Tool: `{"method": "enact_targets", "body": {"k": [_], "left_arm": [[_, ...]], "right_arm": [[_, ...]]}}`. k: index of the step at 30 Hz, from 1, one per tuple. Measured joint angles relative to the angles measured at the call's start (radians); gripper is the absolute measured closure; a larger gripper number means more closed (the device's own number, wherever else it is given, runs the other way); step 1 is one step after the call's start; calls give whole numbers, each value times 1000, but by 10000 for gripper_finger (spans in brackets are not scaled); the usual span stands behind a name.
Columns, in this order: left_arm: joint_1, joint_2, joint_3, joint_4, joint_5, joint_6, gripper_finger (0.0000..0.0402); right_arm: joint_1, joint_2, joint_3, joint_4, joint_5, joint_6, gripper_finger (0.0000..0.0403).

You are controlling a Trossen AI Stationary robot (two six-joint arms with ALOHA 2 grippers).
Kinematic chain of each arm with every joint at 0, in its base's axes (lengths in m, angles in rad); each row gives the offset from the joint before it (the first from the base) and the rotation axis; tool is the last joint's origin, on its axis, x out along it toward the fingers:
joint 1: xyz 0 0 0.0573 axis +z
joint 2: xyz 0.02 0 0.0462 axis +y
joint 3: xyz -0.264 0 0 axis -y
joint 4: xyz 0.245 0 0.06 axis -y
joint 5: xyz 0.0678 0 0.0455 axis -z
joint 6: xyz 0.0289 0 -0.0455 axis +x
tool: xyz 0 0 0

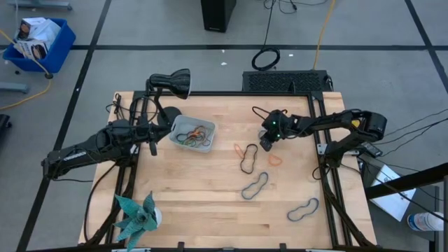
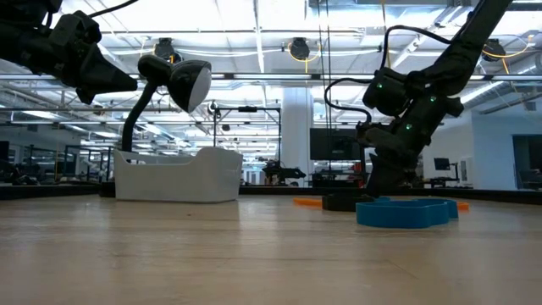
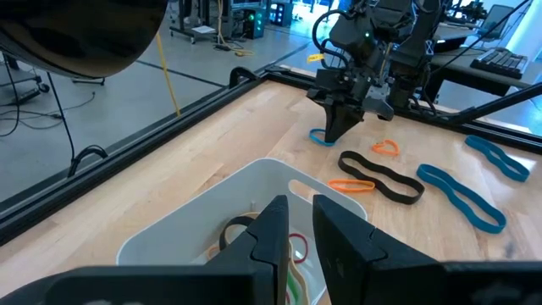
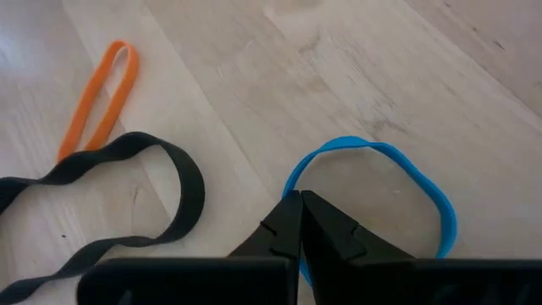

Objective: Pick and place rubber bands into bin
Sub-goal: Put the top blue rubber band into the gray bin

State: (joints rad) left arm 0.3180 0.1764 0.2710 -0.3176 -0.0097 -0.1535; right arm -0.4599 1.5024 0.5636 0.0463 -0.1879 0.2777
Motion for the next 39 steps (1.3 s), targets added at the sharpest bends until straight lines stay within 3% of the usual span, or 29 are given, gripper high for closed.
{"method": "enact_targets", "body": {"k": [15, 30, 39], "left_arm": [[0, 0, 0, 0, 0, 0, 339], [0, 0, 0, 0, 0, -2, 339], [0, 0, 0, 0, 0, -1, 339]], "right_arm": [[0, 0, 0, 13, 3, 1, 397], [-5, -1, 0, 55, 5, 24, 320], [-5, -2, 0, 55, 4, -96, 303]]}}
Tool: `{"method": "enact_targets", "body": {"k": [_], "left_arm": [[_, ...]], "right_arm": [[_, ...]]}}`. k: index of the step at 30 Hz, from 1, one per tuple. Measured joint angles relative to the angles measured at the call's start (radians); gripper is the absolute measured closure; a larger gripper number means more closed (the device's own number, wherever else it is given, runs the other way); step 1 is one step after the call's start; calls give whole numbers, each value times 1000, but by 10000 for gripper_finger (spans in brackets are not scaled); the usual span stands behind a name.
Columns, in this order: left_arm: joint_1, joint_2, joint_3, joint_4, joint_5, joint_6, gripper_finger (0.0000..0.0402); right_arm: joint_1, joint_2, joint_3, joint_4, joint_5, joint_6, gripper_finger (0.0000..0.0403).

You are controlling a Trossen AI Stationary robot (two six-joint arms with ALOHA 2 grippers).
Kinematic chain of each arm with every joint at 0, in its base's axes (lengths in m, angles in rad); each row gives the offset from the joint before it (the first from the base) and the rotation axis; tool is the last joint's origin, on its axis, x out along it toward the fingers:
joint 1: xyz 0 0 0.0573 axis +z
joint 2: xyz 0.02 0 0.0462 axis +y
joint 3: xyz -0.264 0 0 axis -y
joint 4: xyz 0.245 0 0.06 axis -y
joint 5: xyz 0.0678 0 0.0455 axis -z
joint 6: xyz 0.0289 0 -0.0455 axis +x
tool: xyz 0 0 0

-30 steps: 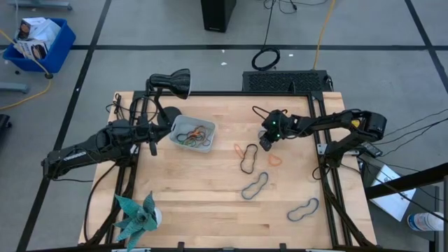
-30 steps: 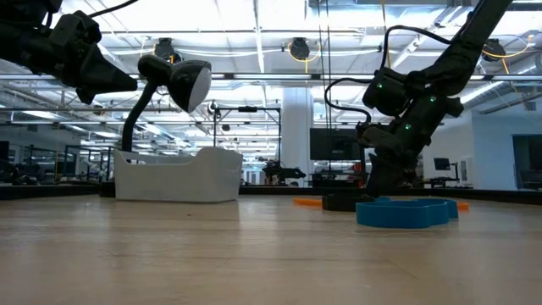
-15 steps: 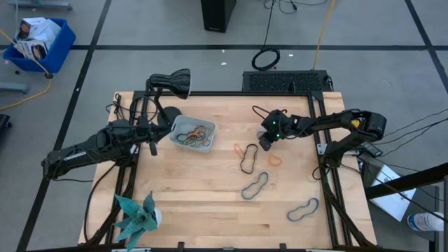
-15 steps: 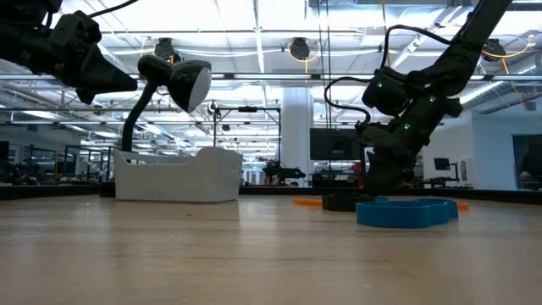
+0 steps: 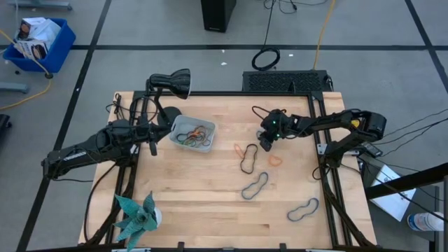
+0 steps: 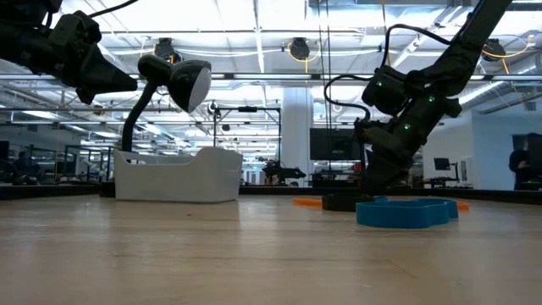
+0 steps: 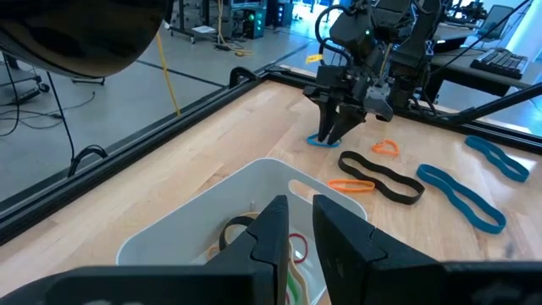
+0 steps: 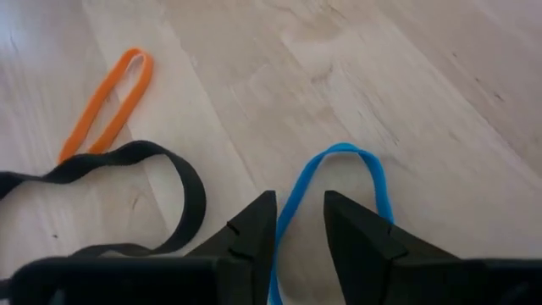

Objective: Pick and place rubber bands into bin
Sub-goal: Put the top blue rubber band into the gray bin

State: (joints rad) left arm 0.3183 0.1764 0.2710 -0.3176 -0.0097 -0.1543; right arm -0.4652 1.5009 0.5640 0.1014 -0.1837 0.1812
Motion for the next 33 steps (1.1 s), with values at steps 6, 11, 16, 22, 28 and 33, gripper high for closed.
{"method": "enact_targets", "body": {"k": [6, 11, 16, 22, 28, 33], "left_arm": [[0, 0, 0, 0, 0, 1, 339], [0, 0, 0, 0, 0, 1, 339], [0, 0, 0, 0, 0, 1, 339], [0, 0, 0, 0, 0, 1, 339], [0, 0, 0, 0, 0, 15, 339], [0, 0, 0, 0, 0, 14, 339]], "right_arm": [[2, 0, 1, 0, 0, -95, 307], [2, 0, 1, 1, 9, -226, 307], [2, 0, 2, 1, 99, -298, 307], [2, -2, 2, 10, 111, -306, 307], [2, -1, 2, 14, 109, -301, 304], [2, -1, 2, 13, 109, -298, 288]]}}
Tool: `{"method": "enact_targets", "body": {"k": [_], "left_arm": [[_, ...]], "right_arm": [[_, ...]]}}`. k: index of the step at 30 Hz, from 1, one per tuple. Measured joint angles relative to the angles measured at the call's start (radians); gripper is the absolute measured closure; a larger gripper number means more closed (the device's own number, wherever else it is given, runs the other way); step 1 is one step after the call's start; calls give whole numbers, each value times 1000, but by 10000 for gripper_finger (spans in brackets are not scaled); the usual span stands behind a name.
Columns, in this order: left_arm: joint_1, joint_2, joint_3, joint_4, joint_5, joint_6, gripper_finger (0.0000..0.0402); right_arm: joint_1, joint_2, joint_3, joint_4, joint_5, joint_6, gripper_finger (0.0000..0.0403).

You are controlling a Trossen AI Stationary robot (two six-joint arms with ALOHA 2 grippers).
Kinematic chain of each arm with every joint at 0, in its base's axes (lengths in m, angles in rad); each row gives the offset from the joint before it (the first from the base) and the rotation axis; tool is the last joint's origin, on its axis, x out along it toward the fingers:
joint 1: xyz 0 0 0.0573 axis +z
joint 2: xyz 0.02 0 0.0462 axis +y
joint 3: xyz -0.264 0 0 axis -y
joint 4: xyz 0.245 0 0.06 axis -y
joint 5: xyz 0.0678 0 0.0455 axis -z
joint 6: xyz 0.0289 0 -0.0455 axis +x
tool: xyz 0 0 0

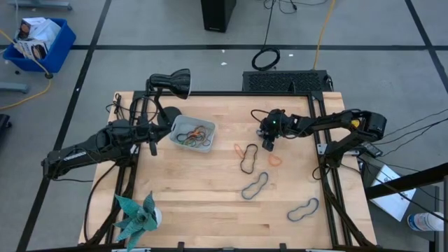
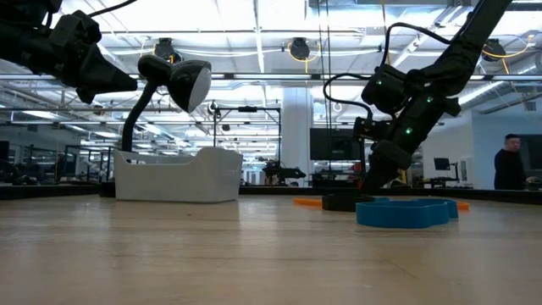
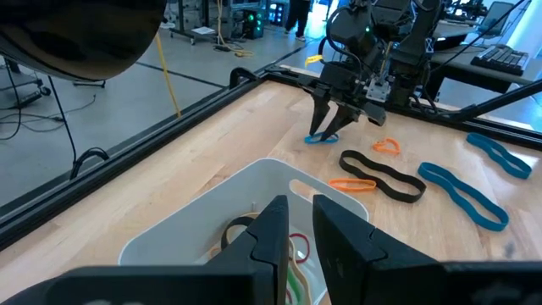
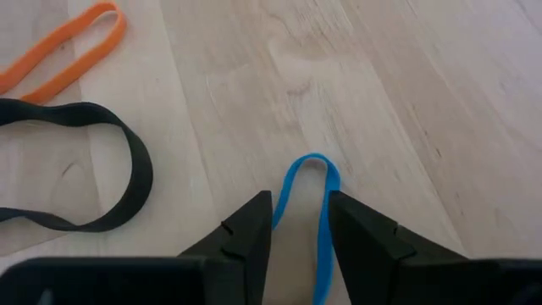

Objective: Pick and place rubber bands into bin
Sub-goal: Put the top blue rubber band into the gray bin

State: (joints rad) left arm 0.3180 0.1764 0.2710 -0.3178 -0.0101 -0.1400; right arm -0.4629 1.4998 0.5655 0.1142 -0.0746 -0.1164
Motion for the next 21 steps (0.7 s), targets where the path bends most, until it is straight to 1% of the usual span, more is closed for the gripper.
{"method": "enact_targets", "body": {"k": [4, 8, 16, 21], "left_arm": [[0, 0, 0, 0, 0, 0, 339], [0, 0, 0, 0, 0, 0, 339], [0, 0, 0, 0, 0, 1, 339], [0, 0, 0, 0, 0, 3, 339]], "right_arm": [[0, 0, 0, -2, -1, 24, 275], [0, 0, 0, -16, -3, 11, 271], [1, -3, -37, 1, -6, -1, 279], [29, -4, -68, 13, 52, 0, 288]]}}
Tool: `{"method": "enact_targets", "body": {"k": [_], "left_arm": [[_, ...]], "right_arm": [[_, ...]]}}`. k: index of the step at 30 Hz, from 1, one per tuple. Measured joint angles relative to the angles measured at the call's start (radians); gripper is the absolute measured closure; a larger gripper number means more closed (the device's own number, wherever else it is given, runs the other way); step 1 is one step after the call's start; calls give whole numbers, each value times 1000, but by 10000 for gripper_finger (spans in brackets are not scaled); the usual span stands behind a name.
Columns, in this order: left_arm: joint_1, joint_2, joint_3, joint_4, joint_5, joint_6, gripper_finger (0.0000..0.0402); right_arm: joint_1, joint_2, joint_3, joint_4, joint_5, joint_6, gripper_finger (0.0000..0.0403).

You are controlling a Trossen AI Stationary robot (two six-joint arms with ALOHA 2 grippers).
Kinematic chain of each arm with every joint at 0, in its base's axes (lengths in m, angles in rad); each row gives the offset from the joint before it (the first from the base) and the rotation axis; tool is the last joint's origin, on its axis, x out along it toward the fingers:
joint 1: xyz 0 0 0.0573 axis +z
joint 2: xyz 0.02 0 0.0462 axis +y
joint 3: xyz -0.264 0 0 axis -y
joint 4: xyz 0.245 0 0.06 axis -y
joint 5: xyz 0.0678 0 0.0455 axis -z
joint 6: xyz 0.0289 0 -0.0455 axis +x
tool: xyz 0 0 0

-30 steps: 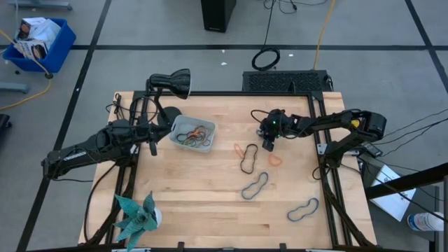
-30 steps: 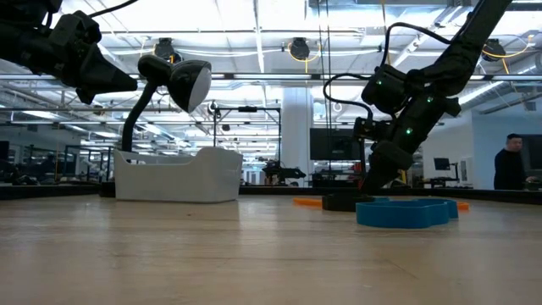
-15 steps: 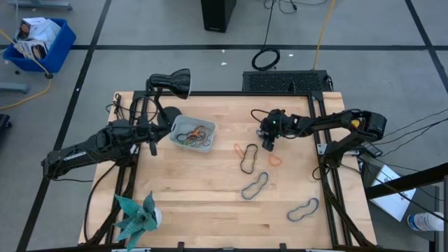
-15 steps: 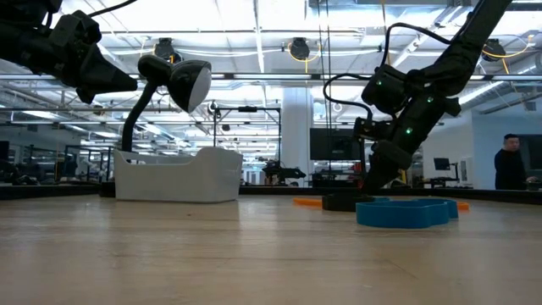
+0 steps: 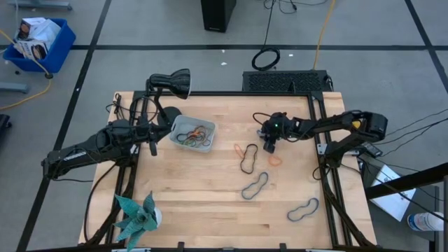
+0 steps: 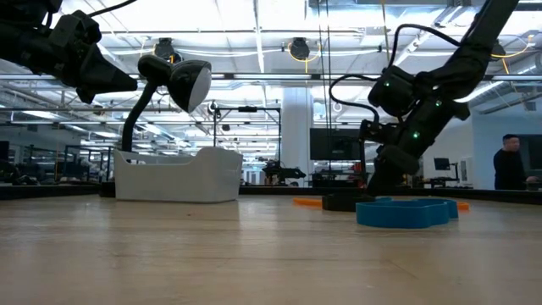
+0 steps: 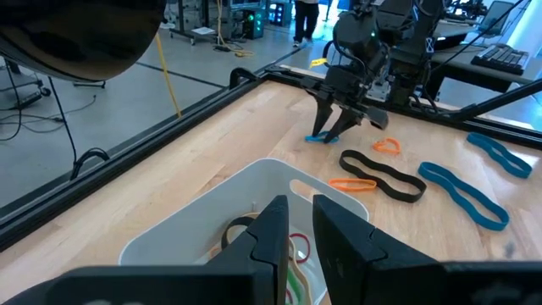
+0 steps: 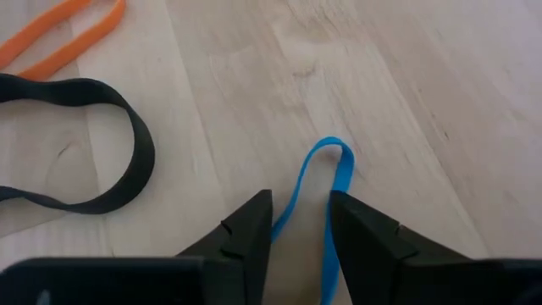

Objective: Pick and place rubber bands into bin
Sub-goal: Put the top blue rubber band into the gray bin

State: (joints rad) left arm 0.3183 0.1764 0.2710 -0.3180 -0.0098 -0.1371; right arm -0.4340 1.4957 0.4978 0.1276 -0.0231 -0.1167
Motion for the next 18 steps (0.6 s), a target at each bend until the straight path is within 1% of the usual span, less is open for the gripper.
{"method": "enact_targets", "body": {"k": [3, 7, 11, 15, 16, 18], "left_arm": [[0, 0, 0, 0, 0, 0, 339], [0, 0, 0, 0, 0, 0, 339], [0, 0, 0, 0, 0, 0, 339], [0, 0, 0, 0, 0, -1, 339], [0, 0, 0, 0, 0, 0, 339], [0, 0, 0, 0, 0, -1, 339]], "right_arm": [[23, 0, -7, 8, 48, 1, 295], [43, 1, -8, 40, 49, -7, 312], [58, 2, -9, 54, 51, -51, 343], [64, 3, -9, 55, 48, -79, 387], [64, 3, -9, 55, 48, -79, 395], [64, 3, -9, 55, 50, -79, 397]]}}
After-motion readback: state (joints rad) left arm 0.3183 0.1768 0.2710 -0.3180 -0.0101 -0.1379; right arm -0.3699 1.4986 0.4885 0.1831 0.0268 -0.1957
